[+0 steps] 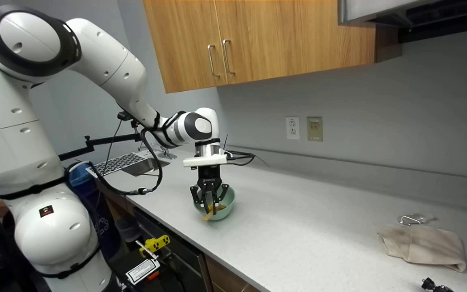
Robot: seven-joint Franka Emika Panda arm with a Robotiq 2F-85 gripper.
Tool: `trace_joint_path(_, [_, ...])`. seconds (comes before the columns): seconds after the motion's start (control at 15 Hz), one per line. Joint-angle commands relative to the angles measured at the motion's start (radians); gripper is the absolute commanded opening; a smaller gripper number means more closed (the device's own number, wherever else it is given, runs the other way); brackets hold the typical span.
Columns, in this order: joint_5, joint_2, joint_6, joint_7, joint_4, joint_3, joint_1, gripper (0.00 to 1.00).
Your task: Use the spatula to stir the contents in the bowl
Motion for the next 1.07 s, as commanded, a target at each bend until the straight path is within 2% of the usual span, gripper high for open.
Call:
trace_joint_path(0.0, [-0.013, 0.064, -0.053, -0.026, 0.093, 0.010, -0.023, 0.06])
trace_joint_path(0.33, [-0.018, 0.082, -0.097, -0.032, 0.160, 0.022, -0.021, 0.06])
trace_joint_path(0.8, [0.019, 0.048, -0.311, -0.140, 0.210, 0.055, -0.010, 0.06])
trace_joint_path(1.0, [0.002, 0.064, -0.334, -0.143, 0.223, 0.070, -0.005, 0.06])
